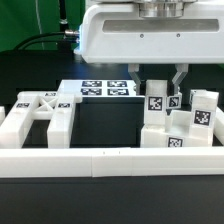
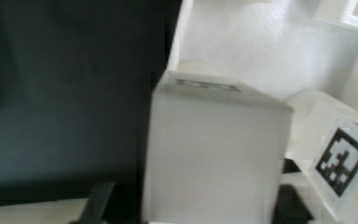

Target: Assemble chair

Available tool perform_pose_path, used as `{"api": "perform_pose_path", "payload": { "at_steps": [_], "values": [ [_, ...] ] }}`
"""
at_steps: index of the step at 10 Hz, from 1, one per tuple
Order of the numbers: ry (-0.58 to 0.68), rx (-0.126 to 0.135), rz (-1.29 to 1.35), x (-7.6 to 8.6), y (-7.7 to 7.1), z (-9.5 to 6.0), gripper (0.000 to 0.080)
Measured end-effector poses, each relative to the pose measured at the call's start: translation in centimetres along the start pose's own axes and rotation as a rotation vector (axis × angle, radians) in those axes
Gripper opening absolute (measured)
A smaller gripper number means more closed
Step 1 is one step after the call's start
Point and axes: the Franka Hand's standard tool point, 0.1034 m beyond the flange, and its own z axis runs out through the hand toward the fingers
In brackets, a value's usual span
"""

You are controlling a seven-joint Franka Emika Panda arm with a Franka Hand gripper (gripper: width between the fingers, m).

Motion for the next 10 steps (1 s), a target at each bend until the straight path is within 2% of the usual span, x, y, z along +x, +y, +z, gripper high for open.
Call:
{"api": "perform_pose_path", "payload": {
  "at_steps": [3,5,6,10],
  "values": [
    [-0.001,0.002,0.078,-0.02,-0.02,0.03,0.0284],
    [-0.004,0.004,0.291,-0.08,-0.04,0.09,0.0284],
    [-0.005,0.014,0.412,-0.06,-0.03,0.13,0.0284],
    [0.006,0.022,0.671,0.08,-0.09,0.17,0.0284]
  ]
}}
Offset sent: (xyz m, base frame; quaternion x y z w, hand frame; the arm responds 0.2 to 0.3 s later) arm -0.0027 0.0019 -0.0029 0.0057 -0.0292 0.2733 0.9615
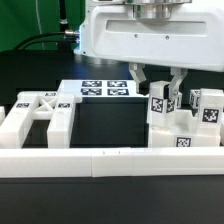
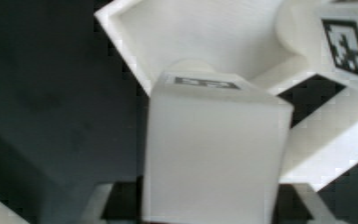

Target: Assemble chair

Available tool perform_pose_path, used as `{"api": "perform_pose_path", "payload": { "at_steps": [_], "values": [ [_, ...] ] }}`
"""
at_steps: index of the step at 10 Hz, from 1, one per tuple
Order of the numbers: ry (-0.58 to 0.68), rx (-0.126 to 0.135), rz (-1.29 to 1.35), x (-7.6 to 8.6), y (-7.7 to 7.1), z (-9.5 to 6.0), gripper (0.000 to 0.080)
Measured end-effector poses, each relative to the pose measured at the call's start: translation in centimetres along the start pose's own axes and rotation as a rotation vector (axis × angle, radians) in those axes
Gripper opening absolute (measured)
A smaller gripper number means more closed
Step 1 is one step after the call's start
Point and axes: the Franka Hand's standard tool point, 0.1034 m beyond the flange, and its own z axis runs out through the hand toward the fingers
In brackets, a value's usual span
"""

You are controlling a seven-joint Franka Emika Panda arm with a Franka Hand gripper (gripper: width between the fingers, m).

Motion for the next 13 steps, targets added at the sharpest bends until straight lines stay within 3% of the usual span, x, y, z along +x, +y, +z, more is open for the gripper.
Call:
{"api": "perform_pose_path", "payload": {
  "at_steps": [2,8,11,13],
  "values": [
    [-0.002,0.001,0.127,-0.04,-0.01,0.06,0.0284],
    [-0.041,0.059,0.578,0.24,0.01,0.37,0.0284],
    [-0.049,0.056,0.638,0.12,-0.03,0.4,0.0284],
    [-0.049,0.049,0.584,-0.18,-0.43,0.29,0.0569]
  ]
}}
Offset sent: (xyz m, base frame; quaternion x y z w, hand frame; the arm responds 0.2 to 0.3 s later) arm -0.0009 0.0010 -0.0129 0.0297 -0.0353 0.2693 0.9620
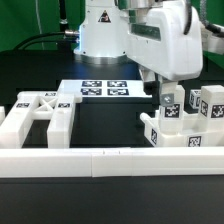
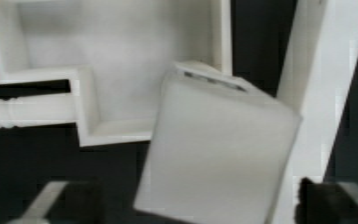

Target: Assemble chair

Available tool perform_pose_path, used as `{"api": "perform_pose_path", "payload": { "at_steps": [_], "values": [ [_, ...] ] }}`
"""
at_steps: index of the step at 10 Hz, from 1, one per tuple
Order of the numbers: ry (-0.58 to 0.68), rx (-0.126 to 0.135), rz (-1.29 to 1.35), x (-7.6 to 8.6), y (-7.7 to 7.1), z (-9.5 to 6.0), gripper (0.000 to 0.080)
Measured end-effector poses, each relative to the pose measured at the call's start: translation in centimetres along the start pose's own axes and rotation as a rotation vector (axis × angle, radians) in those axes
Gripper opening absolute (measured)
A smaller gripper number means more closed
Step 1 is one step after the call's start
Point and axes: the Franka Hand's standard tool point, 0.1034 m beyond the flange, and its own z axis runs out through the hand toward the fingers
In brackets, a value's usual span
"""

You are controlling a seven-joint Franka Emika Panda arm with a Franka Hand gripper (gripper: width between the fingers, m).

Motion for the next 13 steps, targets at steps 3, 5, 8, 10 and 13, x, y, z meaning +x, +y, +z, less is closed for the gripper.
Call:
{"api": "perform_pose_path", "payload": {
  "at_steps": [3,5,8,10,13],
  "values": [
    [0.004,-0.001,-0.25,0.0,-0.1,0.0,0.0645],
    [0.005,-0.005,-0.436,-0.1,-0.2,-0.1,0.0648],
    [0.026,-0.018,-0.827,-0.5,-0.5,-0.2,0.0649],
    [0.026,-0.023,-0.983,-1.0,-0.6,-0.2,0.0649],
    [0.025,-0.032,-1.173,-1.2,-0.4,-0.2,0.0649]
  ]
}}
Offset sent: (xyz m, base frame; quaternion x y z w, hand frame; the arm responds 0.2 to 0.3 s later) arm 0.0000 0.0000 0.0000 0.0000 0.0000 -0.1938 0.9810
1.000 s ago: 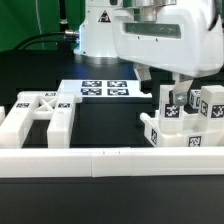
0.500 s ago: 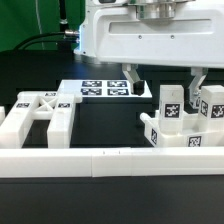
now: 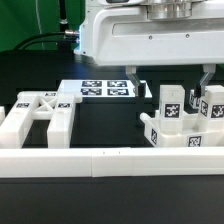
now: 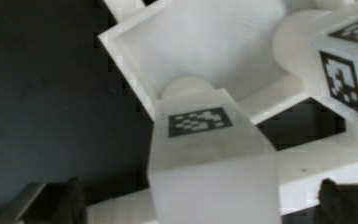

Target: Assemble chair

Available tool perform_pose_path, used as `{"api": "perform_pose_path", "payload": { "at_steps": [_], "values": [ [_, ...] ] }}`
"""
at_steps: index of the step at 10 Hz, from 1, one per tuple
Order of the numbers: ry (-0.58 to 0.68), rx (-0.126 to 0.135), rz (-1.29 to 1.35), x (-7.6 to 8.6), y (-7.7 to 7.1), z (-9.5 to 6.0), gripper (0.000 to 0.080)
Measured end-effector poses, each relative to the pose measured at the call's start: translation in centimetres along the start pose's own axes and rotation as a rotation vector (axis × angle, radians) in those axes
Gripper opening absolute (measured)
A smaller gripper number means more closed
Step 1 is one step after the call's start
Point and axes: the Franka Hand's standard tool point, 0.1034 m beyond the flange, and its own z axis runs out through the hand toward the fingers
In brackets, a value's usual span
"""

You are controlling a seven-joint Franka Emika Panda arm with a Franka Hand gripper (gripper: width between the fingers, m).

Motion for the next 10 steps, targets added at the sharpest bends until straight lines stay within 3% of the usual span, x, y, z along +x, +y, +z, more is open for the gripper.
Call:
{"api": "perform_pose_path", "payload": {
  "at_steps": [3,5,10],
  "values": [
    [0.002,-0.003,-0.029,-0.02,0.1,0.11,0.0622],
    [0.001,-0.003,-0.007,-0.02,0.12,0.12,0.0282],
    [0.001,0.0,0.247,0.0,0.24,0.16,0.0285]
  ]
}}
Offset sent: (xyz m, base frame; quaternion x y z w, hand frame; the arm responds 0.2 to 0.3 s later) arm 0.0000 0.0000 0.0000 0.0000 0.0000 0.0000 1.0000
